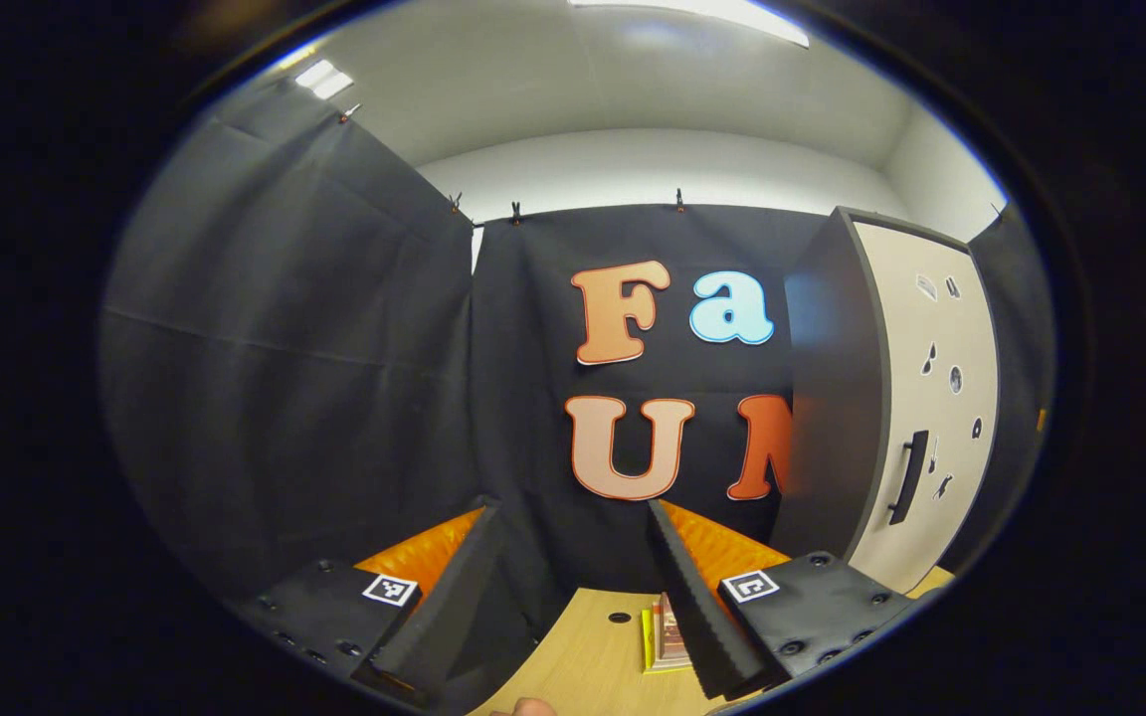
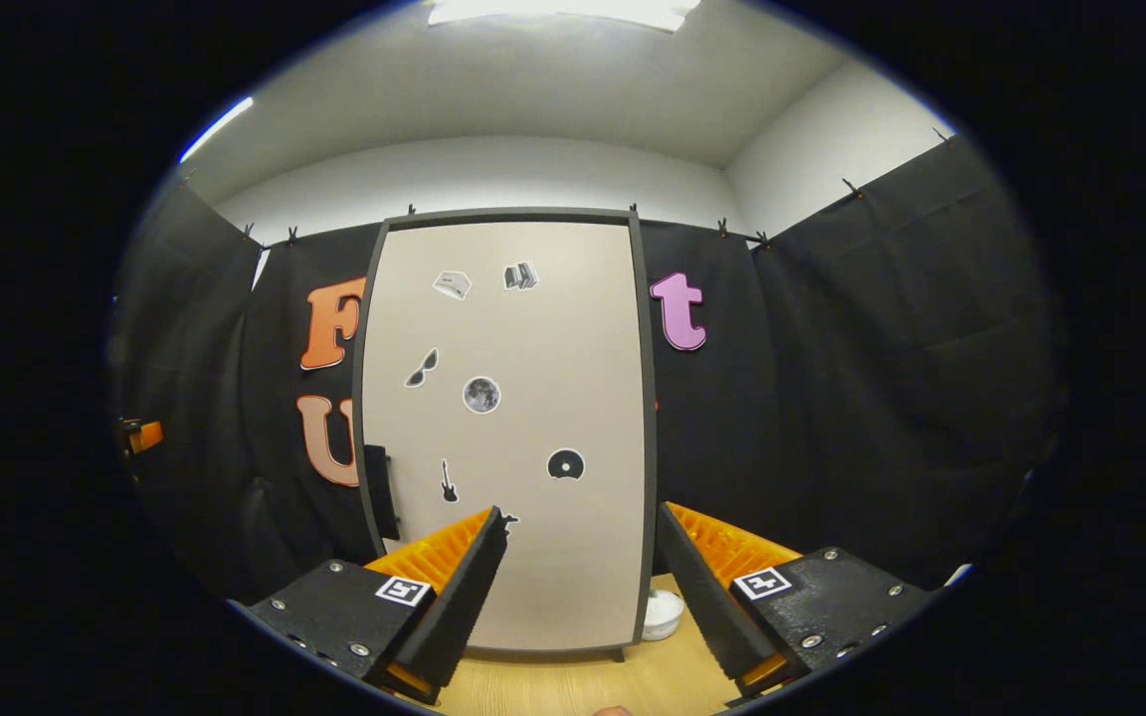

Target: Open the cabinet door with the right hand, grasp the bottle in the cabinet with the left hand and place it on the coaster, then close the cabinet door with the right hand.

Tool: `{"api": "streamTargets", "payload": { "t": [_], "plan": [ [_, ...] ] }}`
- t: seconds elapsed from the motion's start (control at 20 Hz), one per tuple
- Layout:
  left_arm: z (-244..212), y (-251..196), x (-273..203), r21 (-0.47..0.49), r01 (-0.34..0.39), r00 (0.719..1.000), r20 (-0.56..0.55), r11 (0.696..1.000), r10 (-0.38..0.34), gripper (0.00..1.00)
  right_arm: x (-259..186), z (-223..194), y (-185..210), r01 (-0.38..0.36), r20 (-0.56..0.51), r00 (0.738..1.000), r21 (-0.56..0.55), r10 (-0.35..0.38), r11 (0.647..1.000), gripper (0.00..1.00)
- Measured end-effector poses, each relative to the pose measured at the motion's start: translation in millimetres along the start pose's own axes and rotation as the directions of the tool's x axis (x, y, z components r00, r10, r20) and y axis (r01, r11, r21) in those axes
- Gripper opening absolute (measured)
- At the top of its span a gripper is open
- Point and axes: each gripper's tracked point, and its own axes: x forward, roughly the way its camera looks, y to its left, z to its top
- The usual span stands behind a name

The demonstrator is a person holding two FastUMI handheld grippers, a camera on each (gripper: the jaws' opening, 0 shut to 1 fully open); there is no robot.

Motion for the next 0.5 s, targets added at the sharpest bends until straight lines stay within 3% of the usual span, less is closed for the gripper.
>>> {"api": "streamTargets", "payload": {
  "t": [0.5],
  "plan": [
    [-4, 5, -22, 0.042, -0.003, 0.999, 0.034, 0.999, 0.001, 0.96, 12, -27, 20, -0.032, -0.058, 0.998, 0.057, 0.035, 0.998, 0.95]
  ]
}}
